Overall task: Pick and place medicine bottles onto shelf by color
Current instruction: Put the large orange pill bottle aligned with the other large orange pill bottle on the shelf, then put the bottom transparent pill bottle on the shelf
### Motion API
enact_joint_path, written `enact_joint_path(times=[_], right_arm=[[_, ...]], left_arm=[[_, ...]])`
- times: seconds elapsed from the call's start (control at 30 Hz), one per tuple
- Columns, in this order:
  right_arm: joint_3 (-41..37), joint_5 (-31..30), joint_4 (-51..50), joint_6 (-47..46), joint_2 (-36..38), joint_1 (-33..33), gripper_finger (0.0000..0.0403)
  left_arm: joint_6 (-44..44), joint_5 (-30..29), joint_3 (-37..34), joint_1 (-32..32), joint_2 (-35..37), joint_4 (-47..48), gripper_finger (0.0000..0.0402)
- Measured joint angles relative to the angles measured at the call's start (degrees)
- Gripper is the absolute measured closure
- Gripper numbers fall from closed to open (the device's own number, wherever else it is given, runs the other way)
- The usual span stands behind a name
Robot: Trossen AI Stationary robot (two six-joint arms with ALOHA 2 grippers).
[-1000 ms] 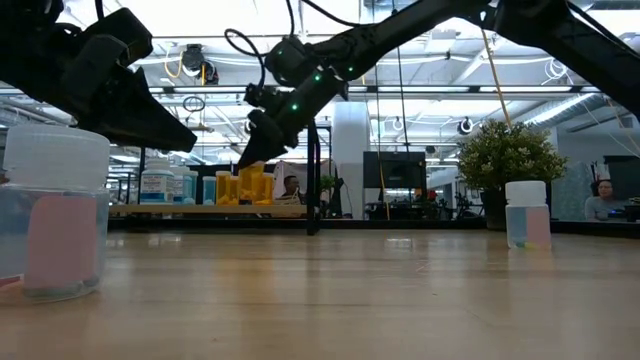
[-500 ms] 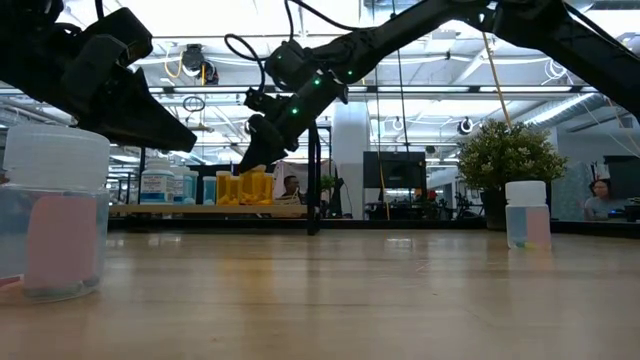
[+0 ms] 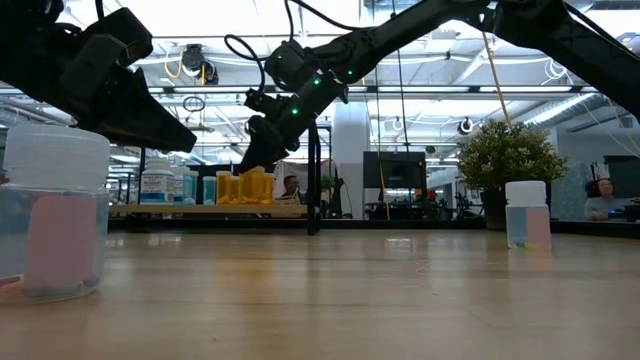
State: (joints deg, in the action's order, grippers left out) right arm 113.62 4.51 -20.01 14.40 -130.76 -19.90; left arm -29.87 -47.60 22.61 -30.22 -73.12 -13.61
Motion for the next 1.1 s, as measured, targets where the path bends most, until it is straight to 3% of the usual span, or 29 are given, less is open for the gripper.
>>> enact_joint_path(times=[0.83,1.1], right_arm=[[-0.13,-3.00,-0.49,-0.40,1.50,1.52,0.0104],[-0.11,-8.99,-8.19,-1.68,11.36,7.04,0.0103]], left_arm=[[1.05,3.52,0.00,-0.02,0.00,-1.53,0.0190],[7.42,12.52,0.34,-0.48,0.11,-6.29,0.0190]])
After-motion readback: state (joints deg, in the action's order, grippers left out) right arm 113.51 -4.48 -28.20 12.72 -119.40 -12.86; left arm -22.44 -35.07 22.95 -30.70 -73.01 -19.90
